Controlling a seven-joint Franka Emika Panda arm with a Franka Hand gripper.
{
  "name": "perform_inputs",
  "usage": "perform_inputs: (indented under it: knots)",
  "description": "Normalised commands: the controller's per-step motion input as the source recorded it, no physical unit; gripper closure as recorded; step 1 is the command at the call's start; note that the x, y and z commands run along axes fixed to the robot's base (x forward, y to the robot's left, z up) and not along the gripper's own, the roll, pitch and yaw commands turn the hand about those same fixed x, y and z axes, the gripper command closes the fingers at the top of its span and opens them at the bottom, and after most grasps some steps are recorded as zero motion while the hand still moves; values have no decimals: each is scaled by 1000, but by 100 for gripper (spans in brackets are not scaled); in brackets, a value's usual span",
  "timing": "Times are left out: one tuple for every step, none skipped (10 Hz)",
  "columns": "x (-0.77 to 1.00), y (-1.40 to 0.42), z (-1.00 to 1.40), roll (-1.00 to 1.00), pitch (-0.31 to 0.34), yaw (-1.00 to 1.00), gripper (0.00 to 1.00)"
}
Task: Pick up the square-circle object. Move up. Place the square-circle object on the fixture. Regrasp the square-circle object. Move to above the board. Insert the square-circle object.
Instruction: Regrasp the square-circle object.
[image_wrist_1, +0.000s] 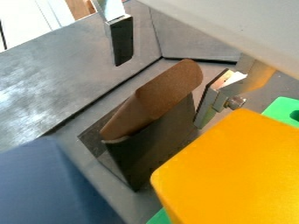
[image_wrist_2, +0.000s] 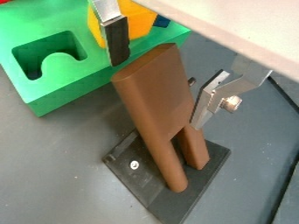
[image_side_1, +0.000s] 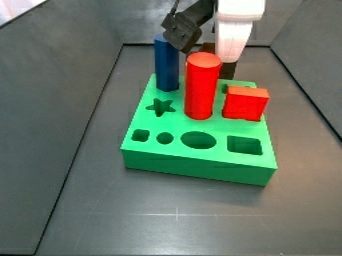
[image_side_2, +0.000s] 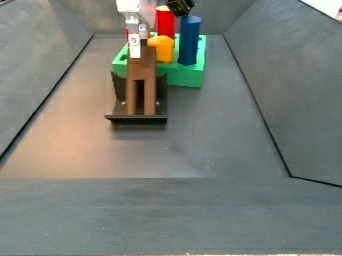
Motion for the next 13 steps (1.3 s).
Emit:
perform_inputs:
  knots:
    - [119, -15, 0, -23, 240, 67, 0]
    - [89, -17, 4, -27, 231, 67, 0]
    - [87, -14, 0, -33, 220, 69, 0]
    - [89, -11, -3, -36, 213, 71, 0]
    - [90, -11, -2, -37, 212, 70, 0]
    - [90, -12, -2, -36, 211, 69, 0]
    - [90, -12, -2, -36, 210, 69, 0]
    - [90, -13, -2, -36, 210, 68, 0]
    - [90, -12, -2, -36, 210, 68, 0]
    - [90, -13, -2, -35, 210, 67, 0]
    - [90, -12, -2, -35, 210, 67, 0]
    - [90, -13, -2, -35, 209, 67, 0]
    - [90, -13, -2, -35, 209, 67, 0]
